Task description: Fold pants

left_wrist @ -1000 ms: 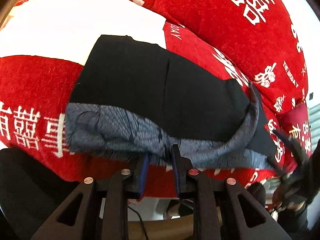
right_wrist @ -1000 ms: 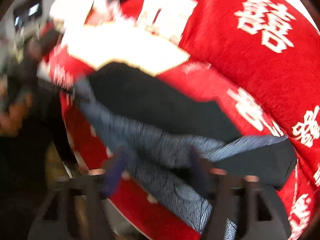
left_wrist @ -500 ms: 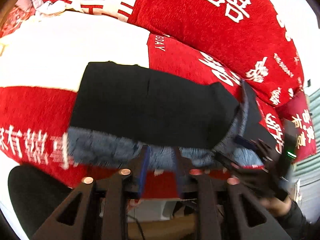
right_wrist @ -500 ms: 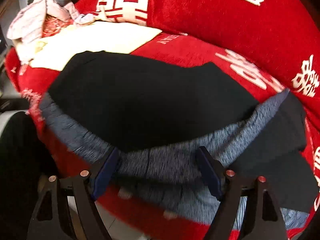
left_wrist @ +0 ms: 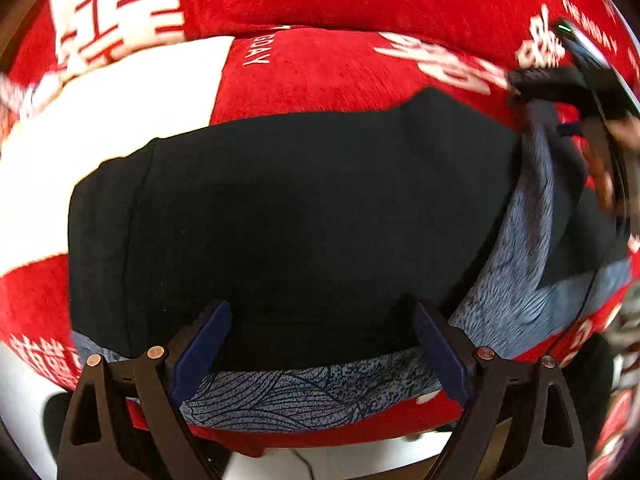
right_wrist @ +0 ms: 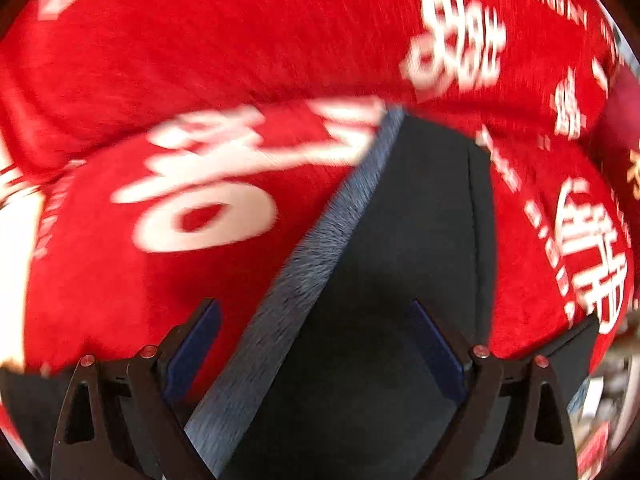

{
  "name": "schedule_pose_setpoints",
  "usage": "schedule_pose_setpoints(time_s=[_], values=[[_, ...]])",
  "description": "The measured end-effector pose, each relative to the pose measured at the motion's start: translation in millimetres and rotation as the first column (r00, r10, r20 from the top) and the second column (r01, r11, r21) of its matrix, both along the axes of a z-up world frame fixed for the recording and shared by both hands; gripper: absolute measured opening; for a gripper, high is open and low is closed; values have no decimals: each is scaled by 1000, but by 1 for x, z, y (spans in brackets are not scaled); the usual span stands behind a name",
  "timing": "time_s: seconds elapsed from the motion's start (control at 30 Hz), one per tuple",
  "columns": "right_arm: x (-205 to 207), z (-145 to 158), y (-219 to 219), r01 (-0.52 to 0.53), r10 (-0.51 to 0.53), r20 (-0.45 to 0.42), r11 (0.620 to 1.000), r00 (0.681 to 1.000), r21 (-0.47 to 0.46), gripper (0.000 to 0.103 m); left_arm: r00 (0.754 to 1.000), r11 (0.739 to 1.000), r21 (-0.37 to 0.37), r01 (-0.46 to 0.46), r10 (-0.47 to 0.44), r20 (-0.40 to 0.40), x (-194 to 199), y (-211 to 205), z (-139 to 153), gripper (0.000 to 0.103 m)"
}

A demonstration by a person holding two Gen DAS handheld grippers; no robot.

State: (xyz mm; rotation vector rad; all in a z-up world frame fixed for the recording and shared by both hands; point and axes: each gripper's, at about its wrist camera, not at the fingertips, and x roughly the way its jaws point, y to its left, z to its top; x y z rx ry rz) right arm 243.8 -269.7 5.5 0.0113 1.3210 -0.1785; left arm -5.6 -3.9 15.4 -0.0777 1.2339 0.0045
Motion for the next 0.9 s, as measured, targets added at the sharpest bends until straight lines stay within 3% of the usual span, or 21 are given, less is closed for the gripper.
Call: schedule_pose_setpoints(time_s=[0.03, 0.07, 0.1, 0.13, 0.17, 0.2, 0.33, 0.43, 0.57, 0.67, 0.73, 0.8, 0.87, 0.9], values=[[1, -10, -5, 3, -2, -33, 1000, 999, 12, 95, 1000, 1000, 17, 10, -11, 2, -2, -1, -1, 95], [-2, -9, -6, -7, 7, -4, 1000, 1000, 16, 94, 1000, 1000, 18, 16, -16, 1, -3, -1, -1, 96], [-7, -4, -5, -21, 21, 28, 1000, 999, -5, 65, 1000, 1000, 15, 15, -15, 0, -3, 0, -1, 96], [-14, 4, -6, -38, 38, 36, 999, 999, -3, 46, 1000, 1000, 10, 11, -11, -1, -4, 2, -1, 96], [-21, 12, -10, -44, 42, 52, 998, 998, 50, 16, 1000, 1000, 4, 8, -8, -2, -4, 2, -1, 96], [-35, 26, -20, -25, 17, 97, 996, 995, 84, 11, 1000, 1000, -4, 4, -4, -5, -4, 4, 0, 96], [-112, 74, -62, 31, -73, 295, 989, 953, 146, 11, 1000, 997, -73, -4, 3, -8, 2, 6, 5, 96], [-182, 90, -92, 101, -162, 364, 978, 917, 181, 11, 1000, 989, -144, 5, -6, -10, -1, 8, 10, 96], [-243, 57, -126, 201, -264, 333, 956, 905, 212, 10, 998, 986, -156, 61, -63, -6, -2, -10, 14, 96], [-263, 13, -135, 224, -272, 244, 952, 931, 206, 10, 993, 986, -127, 113, -115, -15, 3, -34, 13, 96], [-272, 11, -129, 192, -227, 267, 969, 937, 153, 20, 988, 984, -93, 153, -156, -18, 7, -52, 10, 96], [-278, 17, -119, 140, -146, 259, 989, 955, 42, 47, 984, 983, -63, 174, -176, -30, 7, -63, 5, 96], [-283, 29, -107, 69, -59, 264, 997, 963, -28, 67, 982, 982, -10, 187, -187, -36, 7, -73, -1, 100], [-287, 38, -104, 33, -15, 285, 998, 958, -57, 69, 980, 980, 12, 197, -197, -35, 6, -77, -2, 102]])
